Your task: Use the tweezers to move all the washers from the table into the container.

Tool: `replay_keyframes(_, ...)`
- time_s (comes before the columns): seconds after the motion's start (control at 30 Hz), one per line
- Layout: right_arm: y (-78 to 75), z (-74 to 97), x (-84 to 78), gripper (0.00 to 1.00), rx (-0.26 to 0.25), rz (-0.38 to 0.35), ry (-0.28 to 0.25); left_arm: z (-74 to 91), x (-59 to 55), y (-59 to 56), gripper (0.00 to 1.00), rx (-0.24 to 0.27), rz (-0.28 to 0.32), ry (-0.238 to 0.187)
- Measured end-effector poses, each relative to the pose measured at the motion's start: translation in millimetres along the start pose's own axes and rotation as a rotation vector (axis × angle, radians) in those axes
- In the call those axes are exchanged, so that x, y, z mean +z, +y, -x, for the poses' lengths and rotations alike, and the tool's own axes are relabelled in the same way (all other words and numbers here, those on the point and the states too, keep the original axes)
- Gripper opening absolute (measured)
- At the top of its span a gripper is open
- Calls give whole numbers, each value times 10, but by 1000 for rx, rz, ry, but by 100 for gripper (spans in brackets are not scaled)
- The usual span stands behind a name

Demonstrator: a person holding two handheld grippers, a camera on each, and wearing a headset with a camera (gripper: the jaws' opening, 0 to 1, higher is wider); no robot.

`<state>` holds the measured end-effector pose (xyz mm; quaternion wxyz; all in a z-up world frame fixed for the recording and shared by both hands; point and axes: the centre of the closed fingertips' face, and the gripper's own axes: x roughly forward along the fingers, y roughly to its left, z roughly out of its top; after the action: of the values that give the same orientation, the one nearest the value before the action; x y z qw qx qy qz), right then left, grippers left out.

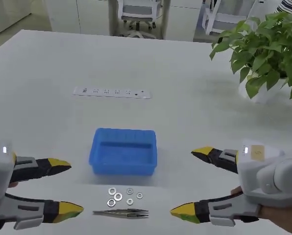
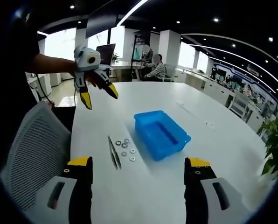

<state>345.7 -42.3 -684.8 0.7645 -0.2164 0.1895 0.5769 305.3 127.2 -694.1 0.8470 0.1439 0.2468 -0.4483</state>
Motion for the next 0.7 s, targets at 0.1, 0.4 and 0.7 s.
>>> replay_keyframes(0.1,21,-31,3,77,17,24,6,-25,-25,-22,53,-18,-8,15)
replay_keyframes(0.4,95,-143,-34,67,80,80,44,-119,-136,-67,45,-62,-56,79)
replay_keyframes(0.7,166,-260,-41,58,152,127,68,-218,-244,-149,38,-121,-117,154)
